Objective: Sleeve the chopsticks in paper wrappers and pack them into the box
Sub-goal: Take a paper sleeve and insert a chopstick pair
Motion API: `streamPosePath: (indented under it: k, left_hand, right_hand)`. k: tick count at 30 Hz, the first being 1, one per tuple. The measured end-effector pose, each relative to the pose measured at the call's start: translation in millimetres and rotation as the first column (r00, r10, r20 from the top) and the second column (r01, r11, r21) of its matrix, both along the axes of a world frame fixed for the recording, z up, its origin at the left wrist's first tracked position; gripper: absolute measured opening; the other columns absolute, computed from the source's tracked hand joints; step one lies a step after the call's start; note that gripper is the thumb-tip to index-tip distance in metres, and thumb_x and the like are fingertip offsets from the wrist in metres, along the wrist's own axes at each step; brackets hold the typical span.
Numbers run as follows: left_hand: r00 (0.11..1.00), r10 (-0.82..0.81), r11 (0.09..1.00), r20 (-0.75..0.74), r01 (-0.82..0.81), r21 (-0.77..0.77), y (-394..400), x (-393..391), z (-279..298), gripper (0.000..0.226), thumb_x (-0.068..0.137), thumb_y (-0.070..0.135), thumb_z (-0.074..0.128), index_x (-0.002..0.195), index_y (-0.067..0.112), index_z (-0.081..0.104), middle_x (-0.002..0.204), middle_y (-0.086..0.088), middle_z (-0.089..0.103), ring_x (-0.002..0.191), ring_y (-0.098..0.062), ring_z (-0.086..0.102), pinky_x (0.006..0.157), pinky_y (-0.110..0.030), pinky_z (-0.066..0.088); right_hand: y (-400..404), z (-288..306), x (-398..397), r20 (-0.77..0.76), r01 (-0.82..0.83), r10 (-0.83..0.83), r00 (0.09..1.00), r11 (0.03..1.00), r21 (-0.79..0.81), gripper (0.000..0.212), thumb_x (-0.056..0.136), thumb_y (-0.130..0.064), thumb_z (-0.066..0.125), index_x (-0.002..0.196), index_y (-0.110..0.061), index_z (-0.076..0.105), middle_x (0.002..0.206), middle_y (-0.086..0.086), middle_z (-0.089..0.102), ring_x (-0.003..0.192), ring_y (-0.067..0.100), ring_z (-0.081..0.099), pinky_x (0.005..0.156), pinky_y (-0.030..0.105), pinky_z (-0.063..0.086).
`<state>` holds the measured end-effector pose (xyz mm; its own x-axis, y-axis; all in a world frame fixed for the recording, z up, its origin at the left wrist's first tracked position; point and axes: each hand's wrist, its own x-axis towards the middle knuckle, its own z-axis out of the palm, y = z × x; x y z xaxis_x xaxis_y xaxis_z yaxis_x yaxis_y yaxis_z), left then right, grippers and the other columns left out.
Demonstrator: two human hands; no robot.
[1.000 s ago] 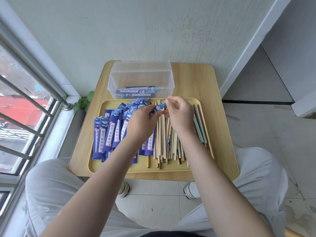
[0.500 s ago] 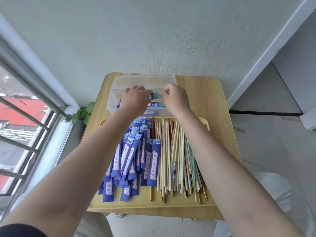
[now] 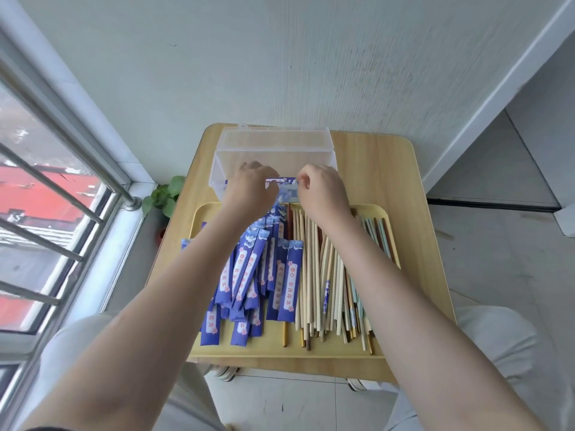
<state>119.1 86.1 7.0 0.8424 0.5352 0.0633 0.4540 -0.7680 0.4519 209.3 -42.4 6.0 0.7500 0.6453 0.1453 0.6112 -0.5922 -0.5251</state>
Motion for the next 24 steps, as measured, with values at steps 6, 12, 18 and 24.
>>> streamPosePath:
  k: [6,12,18,24]
  left_hand:
    - [0.922,0.079,0.994,-0.378,-0.103,-0.044,-33.7,-65.8,-7.1,0.023,0.094,0.030,0.056,0.093,0.009,0.067,0.091,-0.005,0.064,0.079,-0.024,0.059,0.060,-0.029,0.043]
    - [0.952,0.061,0.981,-0.299,-0.112,-0.156,-44.7,-96.7,-23.7,0.022,0.091,0.028,0.063,0.106,0.011,0.065,0.102,-0.005,0.063,0.088,-0.023,0.056,0.074,-0.034,0.048]
    - [0.979,0.094,0.951,-0.183,-0.143,-0.275,-47.5,-108.1,-23.3,0.023,0.095,0.017,0.054,0.116,0.015,0.065,0.110,-0.002,0.059,0.090,-0.018,0.052,0.072,-0.028,0.040]
    - [0.977,0.208,0.915,-0.039,-0.209,-0.344,-55.1,-114.1,-12.4,0.029,0.096,0.005,0.043,0.113,0.013,0.066,0.093,-0.001,0.062,0.065,-0.010,0.051,0.054,-0.023,0.035]
  right_hand:
    - [-3.9,-18.1,-58.0,-0.456,-0.127,0.036,0.889,0.977,-0.172,0.036,0.096,-0.018,0.049,0.083,0.009,0.070,0.070,0.024,0.069,0.056,0.031,0.061,0.067,0.036,0.054]
    - [0.0,-36.2,-89.2,-0.606,0.021,-0.136,0.784,0.981,-0.192,0.039,0.097,-0.032,0.061,0.069,-0.005,0.066,0.049,0.005,0.055,0.042,0.021,0.049,0.056,0.028,0.043]
    - [1.7,-37.4,-94.1,-0.652,0.111,-0.188,0.735,0.981,-0.158,0.018,0.092,-0.020,0.063,0.082,-0.005,0.065,0.070,0.010,0.062,0.051,0.023,0.051,0.054,0.029,0.041]
    - [-31.5,-12.9,-70.8,-0.673,0.205,-0.156,0.723,0.979,-0.006,0.012,0.102,-0.016,0.046,0.101,-0.012,0.058,0.084,0.004,0.069,0.048,0.013,0.057,0.042,0.023,0.039]
